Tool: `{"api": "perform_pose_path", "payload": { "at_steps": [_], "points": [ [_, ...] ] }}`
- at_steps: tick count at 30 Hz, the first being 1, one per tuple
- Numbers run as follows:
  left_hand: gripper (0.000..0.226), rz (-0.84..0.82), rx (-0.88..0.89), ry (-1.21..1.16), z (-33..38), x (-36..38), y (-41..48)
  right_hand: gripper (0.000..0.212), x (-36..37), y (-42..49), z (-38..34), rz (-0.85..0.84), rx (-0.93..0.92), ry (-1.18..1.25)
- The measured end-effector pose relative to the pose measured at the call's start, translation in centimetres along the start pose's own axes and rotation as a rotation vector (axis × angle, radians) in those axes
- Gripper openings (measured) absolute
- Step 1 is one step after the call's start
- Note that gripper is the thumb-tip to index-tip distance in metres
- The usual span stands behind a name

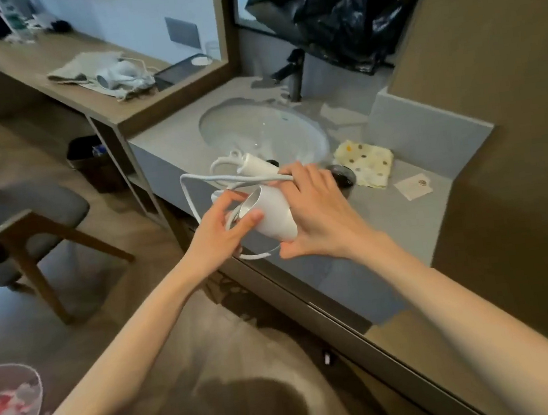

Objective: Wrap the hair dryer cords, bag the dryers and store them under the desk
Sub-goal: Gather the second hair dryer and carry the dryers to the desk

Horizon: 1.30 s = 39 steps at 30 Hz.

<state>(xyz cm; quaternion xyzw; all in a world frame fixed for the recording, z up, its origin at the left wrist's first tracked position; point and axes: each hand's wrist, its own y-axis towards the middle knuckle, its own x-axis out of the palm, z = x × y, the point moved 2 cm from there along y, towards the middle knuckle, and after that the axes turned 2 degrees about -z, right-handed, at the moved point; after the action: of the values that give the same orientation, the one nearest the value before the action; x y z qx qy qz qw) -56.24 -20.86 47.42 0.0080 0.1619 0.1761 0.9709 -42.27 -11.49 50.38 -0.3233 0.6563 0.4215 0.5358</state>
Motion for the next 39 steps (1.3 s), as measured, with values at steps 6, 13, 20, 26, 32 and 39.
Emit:
{"api": "perform_pose_path", "payload": {
  "at_steps": [6, 13, 20, 26, 32, 39],
  "points": [
    [0.023, 0.041, 0.009, -0.034, -2.7, -11.9, 6.2, 0.089, 1.2, 13.8, -4.4, 0.012, -0.079, -0.070],
    [0.026, 0.062, 0.044, -0.087, -6.4, -23.0, 16.6, 0.092, 3.7, 29.8, -5.4, 0.048, -0.130, -0.165],
    [0.027, 0.118, 0.066, -0.091, -8.5, -34.4, 30.4, 0.090, 4.7, 48.3, -4.0, 0.073, -0.133, -0.219],
    [0.014, 0.114, 0.100, -0.104, -11.0, -43.2, 39.1, 0.090, 6.2, 61.3, -4.7, 0.042, -0.131, -0.247],
    [0.020, 0.034, 0.103, -0.073, -16.2, -49.8, 47.0, 0.087, 10.5, 70.6, -4.6, 0.000, -0.045, -0.229],
    [0.009, -0.131, 0.080, -0.056, -21.2, -56.4, 57.2, 0.087, 15.1, 80.4, -4.4, -0.057, 0.153, -0.189]
  ]
}}
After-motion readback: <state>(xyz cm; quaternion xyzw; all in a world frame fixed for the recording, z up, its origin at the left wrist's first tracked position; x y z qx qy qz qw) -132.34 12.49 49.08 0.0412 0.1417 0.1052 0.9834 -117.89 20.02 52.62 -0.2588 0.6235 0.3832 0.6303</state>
